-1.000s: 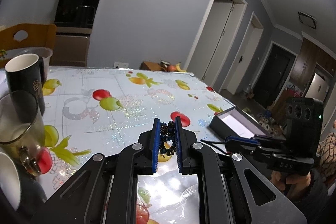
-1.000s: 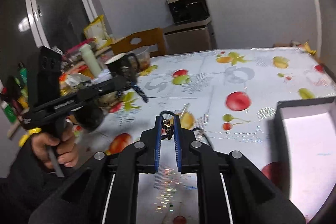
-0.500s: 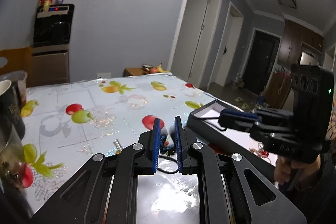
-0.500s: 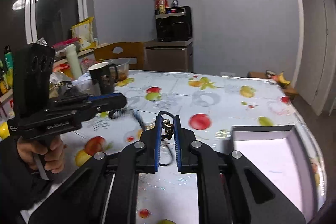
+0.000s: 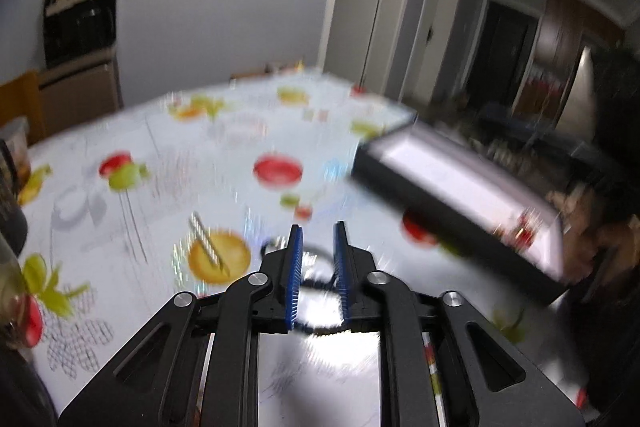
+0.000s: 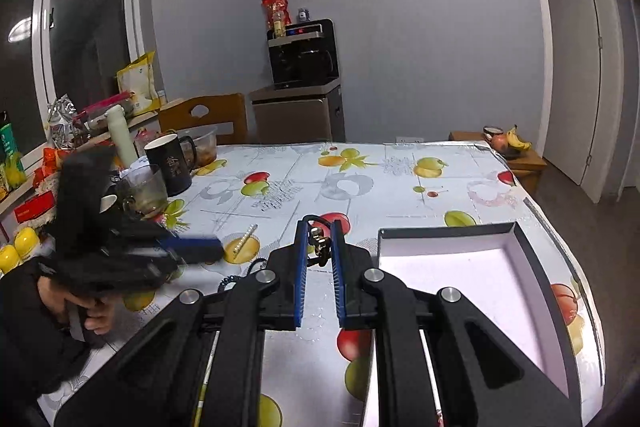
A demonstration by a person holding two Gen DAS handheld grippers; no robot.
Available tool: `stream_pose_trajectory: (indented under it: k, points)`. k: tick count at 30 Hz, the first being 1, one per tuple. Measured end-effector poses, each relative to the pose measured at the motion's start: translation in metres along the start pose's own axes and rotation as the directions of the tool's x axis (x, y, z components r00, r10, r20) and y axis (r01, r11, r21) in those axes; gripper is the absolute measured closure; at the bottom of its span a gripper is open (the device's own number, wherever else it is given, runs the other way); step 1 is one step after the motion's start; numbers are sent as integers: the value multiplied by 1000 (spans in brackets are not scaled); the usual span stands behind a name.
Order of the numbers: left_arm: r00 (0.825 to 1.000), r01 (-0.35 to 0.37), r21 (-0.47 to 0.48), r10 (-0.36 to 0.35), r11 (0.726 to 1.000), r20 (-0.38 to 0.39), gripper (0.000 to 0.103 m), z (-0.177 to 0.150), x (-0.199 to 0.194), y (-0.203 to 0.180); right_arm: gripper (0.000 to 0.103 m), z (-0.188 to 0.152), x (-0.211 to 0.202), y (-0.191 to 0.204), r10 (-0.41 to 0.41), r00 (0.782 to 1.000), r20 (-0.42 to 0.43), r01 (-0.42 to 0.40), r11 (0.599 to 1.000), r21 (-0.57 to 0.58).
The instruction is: Organize jewelry
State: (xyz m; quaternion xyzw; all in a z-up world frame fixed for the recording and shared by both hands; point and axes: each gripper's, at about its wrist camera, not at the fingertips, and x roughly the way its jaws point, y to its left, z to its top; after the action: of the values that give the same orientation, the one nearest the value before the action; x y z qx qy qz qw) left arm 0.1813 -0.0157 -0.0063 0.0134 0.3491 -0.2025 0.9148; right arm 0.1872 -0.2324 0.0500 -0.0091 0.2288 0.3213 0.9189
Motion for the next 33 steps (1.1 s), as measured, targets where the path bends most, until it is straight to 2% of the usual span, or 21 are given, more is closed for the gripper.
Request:
stream_pose_trajectory:
  k: [1, 5, 10, 16, 20, 23, 27, 29, 33]
  points:
    - [999, -11, 18, 12, 1000, -40, 68, -3, 7, -1, 91, 0, 0, 1, 4, 1000, -4, -4, 1000, -4]
    - [988, -55, 66, 64, 996, -144, 67, -16, 26, -1, 91, 1, -1, 5, 12, 1000, -5, -12, 1000, -26]
    - [976, -110, 74, 122, 991, -182, 67, -21, 36, 8, 91, 4, -9, 6, 28, 1000, 9, -28, 999, -39]
    - [974, -124, 101, 140, 987, -178, 69, -20, 37, 7, 91, 4, -15, -5, 16, 1000, 13, -16, 999, -34]
    - [975, -111, 155, 138, 982, -175, 91, -23, 36, -6, 91, 1, -21, -19, -9, 1000, 8, 9, 999, -37]
    - [974, -111, 173, 141, 979, -176, 96, -23, 38, -10, 91, -2, -27, -35, -28, 1000, 10, 28, 999, -20]
    - [969, -137, 198, 172, 971, -176, 96, -24, 38, -15, 91, -8, -34, -55, -24, 999, 22, 24, 1000, 20]
    - [973, -140, 207, 173, 968, -153, 96, -21, 34, -20, 91, -11, -35, -62, -18, 999, 29, 17, 999, 42]
    - [988, -143, 211, 152, 967, -27, 96, -2, 0, -41, 91, -13, -41, -65, -4, 999, 51, 1, 999, 48]
